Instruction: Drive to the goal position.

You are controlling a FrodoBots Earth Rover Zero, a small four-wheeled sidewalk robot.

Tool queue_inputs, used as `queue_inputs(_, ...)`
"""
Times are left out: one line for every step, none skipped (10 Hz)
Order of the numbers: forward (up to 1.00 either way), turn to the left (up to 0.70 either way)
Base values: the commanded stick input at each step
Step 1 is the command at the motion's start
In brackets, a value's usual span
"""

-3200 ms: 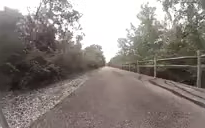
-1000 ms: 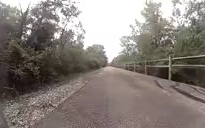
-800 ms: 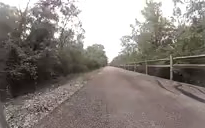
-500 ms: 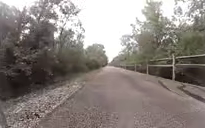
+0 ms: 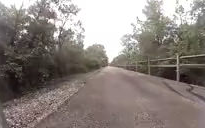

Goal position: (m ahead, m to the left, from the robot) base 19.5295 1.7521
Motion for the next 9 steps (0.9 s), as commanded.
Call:
queue_inputs(0.7,0.0)
queue_inputs(0.7,0.0)
queue_inputs(0.7,0.0)
queue_inputs(0.7,0.0)
queue_inputs(0.7,0.0)
queue_inputs(0.7,0.0)
queue_inputs(0.7,0.0)
queue_inputs(0.7,-0.01)
queue_inputs(0.7,-0.04)
